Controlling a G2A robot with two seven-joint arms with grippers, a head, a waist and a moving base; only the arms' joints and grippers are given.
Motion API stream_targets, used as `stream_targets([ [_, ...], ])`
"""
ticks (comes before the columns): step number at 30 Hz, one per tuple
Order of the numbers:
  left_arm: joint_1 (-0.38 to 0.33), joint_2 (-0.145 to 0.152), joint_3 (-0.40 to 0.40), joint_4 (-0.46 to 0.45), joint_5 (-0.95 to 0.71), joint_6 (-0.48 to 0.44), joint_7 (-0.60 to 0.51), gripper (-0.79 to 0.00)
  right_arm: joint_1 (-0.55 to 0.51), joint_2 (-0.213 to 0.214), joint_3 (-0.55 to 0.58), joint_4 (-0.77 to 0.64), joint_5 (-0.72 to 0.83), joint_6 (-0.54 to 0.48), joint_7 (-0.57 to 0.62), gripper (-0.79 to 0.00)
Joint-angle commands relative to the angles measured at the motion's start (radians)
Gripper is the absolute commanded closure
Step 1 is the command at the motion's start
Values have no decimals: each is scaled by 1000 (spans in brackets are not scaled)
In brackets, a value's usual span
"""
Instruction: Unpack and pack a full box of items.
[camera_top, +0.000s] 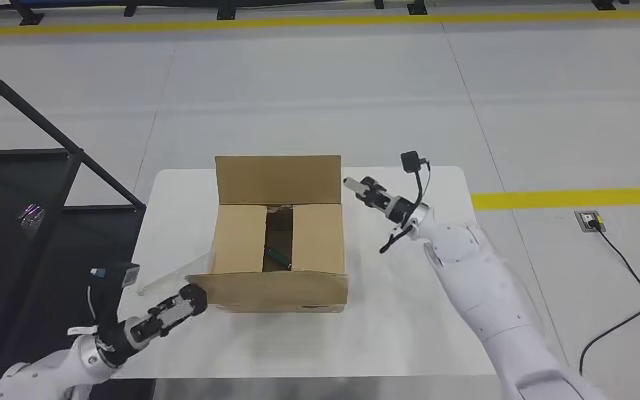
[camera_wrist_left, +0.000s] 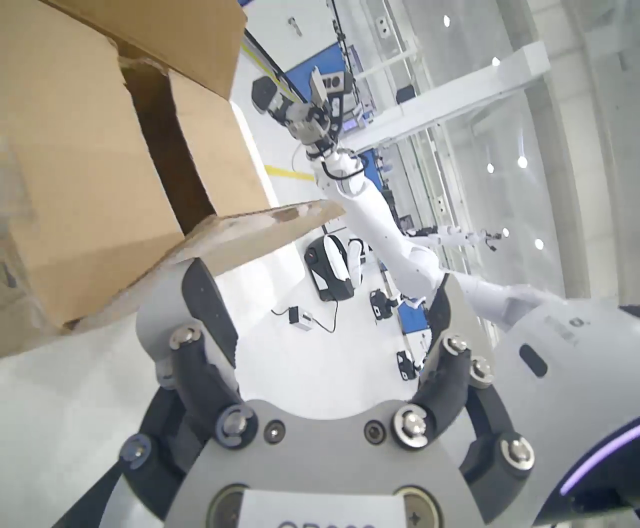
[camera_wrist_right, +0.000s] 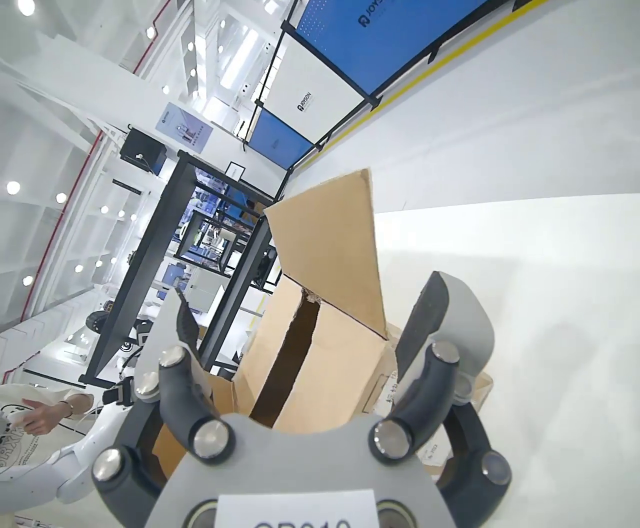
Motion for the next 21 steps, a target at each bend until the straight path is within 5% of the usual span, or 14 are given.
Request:
stream_targets([
  [1,-32,-7,38,2,59,48,79,-785,40,-15,-22,75,18,-15,3,-785],
  [14,-166,-43,211,30,294,200,313,-785,212,-110,-119,329,58,-28,24,-785],
  [21,-187,-54,242,44,367,216,357,-785,238,-126,-95,387,187,-242,190,-785],
])
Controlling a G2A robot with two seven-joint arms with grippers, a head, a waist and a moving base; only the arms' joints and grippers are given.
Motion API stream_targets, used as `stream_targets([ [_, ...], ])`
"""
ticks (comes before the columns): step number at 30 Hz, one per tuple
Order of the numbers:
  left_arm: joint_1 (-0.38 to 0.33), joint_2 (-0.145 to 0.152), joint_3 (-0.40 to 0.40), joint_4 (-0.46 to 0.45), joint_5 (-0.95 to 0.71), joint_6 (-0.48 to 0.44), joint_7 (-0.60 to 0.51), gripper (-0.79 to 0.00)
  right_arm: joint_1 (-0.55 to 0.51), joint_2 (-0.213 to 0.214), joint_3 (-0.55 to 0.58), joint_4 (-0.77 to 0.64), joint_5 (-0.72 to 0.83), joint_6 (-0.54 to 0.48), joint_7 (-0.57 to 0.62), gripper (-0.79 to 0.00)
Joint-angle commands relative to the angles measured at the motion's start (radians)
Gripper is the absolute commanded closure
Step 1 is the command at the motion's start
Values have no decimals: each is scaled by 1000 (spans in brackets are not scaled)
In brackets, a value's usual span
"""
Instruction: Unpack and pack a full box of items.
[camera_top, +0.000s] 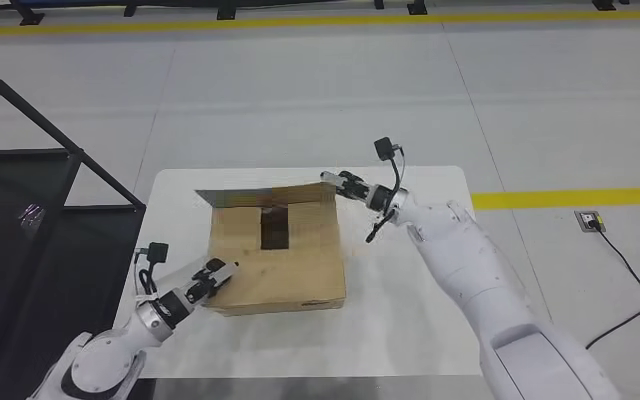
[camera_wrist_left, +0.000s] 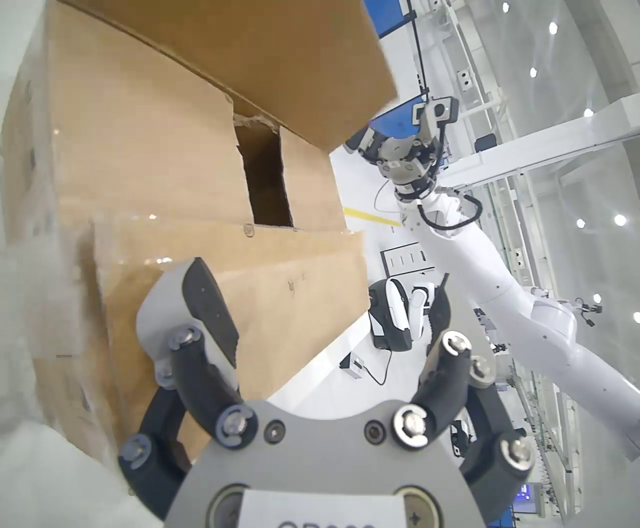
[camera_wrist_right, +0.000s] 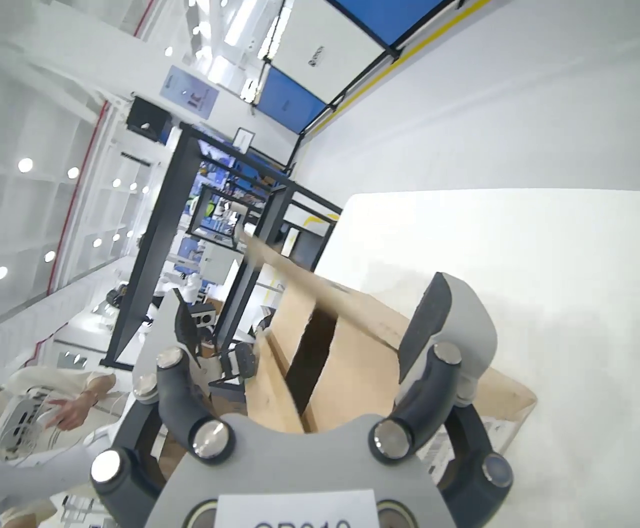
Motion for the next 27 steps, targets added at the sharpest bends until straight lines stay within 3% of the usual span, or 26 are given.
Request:
stream_targets([
  [1,-4,-3,5,4,19,6,11,-785,2,1,14,10,50,-83,61,-785],
  [4,-8,-7,12,3,43,17,27,-785,3,8,34,23,109,-168,136,-785],
  [8,-11,-11,18,-1,78,21,44,-785,-13,16,15,-25,118,-150,161,-785],
  [16,-22,-23,33,-5,113,39,87,-785,-23,8,-14,-64,248,99,410,-785],
  [27,21,-36,12,-49,145,25,194,-785,-84,25,-63,-184,314,266,578,-785],
])
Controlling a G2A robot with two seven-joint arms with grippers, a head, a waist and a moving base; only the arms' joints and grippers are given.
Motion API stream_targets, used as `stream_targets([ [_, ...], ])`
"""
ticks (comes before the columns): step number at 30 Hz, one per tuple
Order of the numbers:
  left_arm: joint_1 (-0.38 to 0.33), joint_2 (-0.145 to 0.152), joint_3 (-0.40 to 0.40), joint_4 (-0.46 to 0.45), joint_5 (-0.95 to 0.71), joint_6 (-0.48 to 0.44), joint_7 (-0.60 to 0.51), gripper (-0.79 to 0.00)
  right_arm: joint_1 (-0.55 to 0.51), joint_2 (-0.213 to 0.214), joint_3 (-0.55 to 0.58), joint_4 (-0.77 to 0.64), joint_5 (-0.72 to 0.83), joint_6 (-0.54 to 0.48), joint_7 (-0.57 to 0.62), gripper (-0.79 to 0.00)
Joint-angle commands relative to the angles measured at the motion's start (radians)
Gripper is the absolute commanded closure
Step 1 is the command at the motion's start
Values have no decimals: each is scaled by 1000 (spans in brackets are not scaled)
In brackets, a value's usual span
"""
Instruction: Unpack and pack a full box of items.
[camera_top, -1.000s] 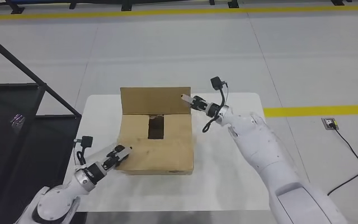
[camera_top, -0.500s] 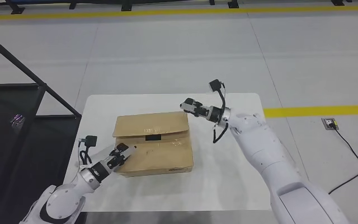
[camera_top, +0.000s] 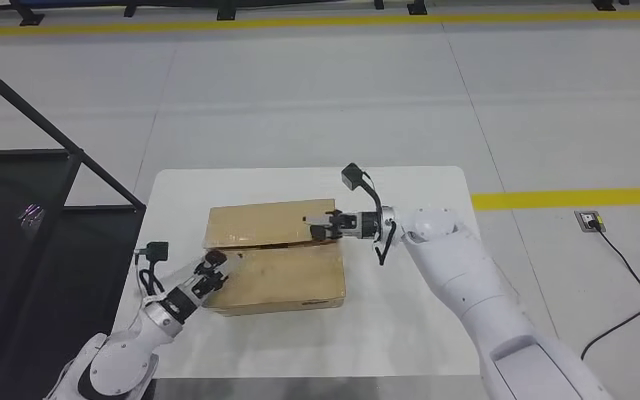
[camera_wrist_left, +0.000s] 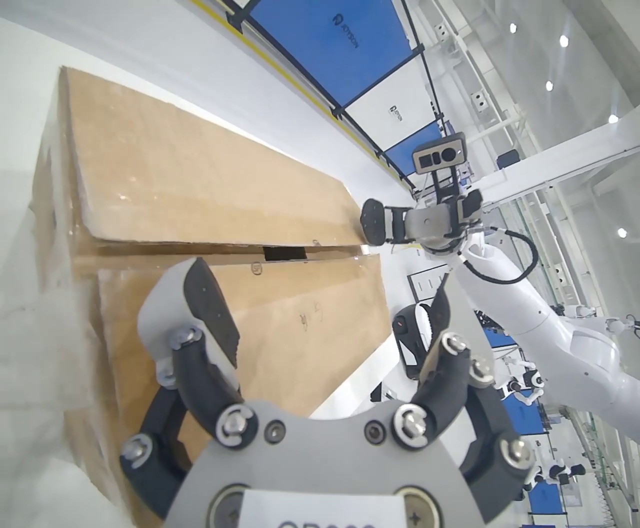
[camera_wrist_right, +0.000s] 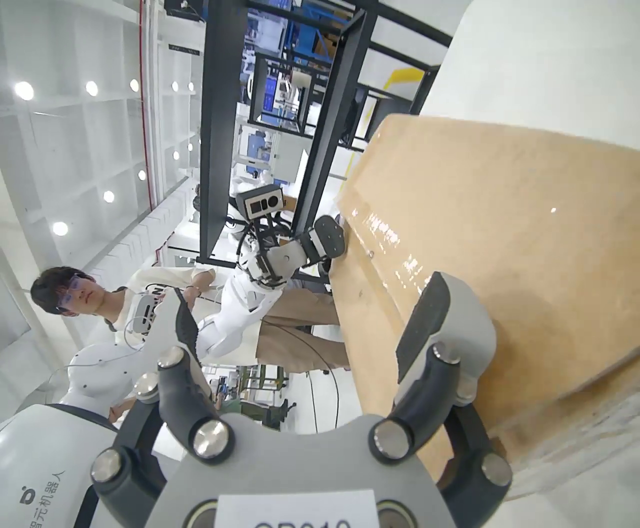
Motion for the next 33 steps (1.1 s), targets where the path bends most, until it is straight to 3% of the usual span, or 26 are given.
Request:
stream_targets([
  [1,15,-2,-11,-14,-9,-7,13,-785,-8,2,-12,-11,-4,11,10,-785],
  [5,53,-4,-54,-41,-31,-21,59,-785,-14,6,-15,15,-8,-12,-13,-785],
  [10,128,-8,-146,-63,-38,-1,193,-785,-16,3,-7,59,10,-19,-39,-785],
  [15,234,-17,-222,-72,-84,103,302,-785,-20,0,-6,75,17,-23,-35,-785],
  [18,282,-20,-234,-102,-86,185,280,-785,-20,0,-6,75,17,-23,-35,-785],
  [28,283,-21,-233,-97,-99,193,282,-785,-20,0,-6,75,17,-23,-35,-785],
  [33,268,-48,-185,10,-335,264,358,-785,-20,0,-6,75,17,-23,-35,-785],
])
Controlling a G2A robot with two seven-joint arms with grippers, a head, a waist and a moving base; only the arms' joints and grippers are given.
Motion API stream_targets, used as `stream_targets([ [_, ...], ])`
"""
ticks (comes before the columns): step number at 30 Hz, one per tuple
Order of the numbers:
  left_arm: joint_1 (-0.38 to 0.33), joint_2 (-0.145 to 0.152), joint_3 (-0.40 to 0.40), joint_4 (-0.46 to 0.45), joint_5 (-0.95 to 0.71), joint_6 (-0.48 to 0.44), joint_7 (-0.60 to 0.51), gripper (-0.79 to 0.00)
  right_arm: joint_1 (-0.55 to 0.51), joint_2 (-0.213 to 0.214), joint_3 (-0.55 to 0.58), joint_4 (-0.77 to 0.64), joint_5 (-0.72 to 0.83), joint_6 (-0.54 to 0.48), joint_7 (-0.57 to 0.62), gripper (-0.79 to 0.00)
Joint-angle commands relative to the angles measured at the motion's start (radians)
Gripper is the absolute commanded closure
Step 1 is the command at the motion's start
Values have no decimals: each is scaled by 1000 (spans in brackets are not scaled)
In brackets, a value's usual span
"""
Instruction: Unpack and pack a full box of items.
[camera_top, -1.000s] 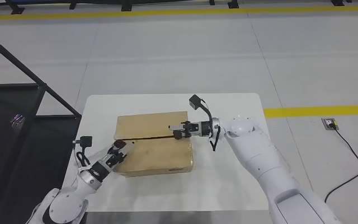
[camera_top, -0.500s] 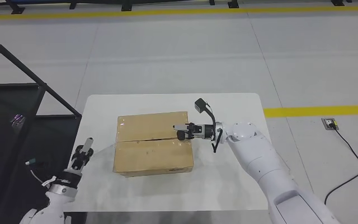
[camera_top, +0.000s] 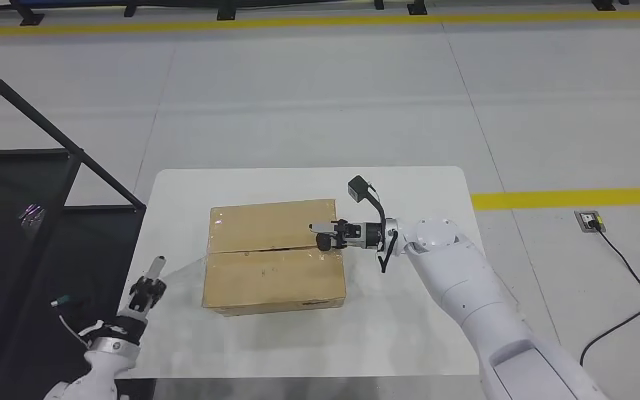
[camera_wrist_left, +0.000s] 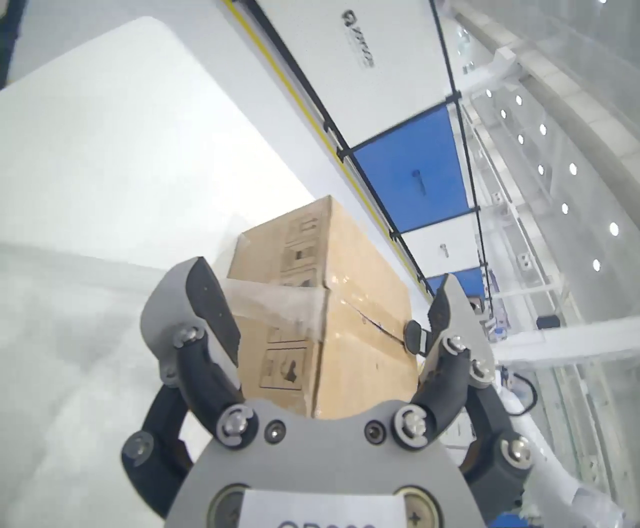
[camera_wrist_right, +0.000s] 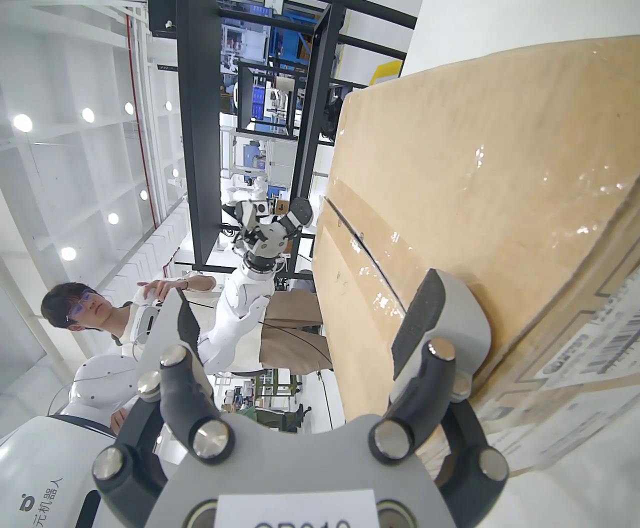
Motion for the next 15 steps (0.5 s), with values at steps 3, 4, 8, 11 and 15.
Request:
stream_targets([
  [3,12,-16,54,101,-109,-41,-15,-785,0,0,0,0,0,0,0,-785],
  [4,13,-19,66,119,-104,-62,-17,-785,0,0,0,0,0,0,0,-785],
  [8,-65,-38,123,219,-202,-64,-41,-785,0,0,0,0,0,0,0,-785],
  [11,-151,-54,173,272,-242,-65,-42,-785,0,0,0,0,0,0,0,-785],
  [15,-192,-70,197,315,-305,-166,-81,-785,0,0,0,0,0,0,0,-785],
])
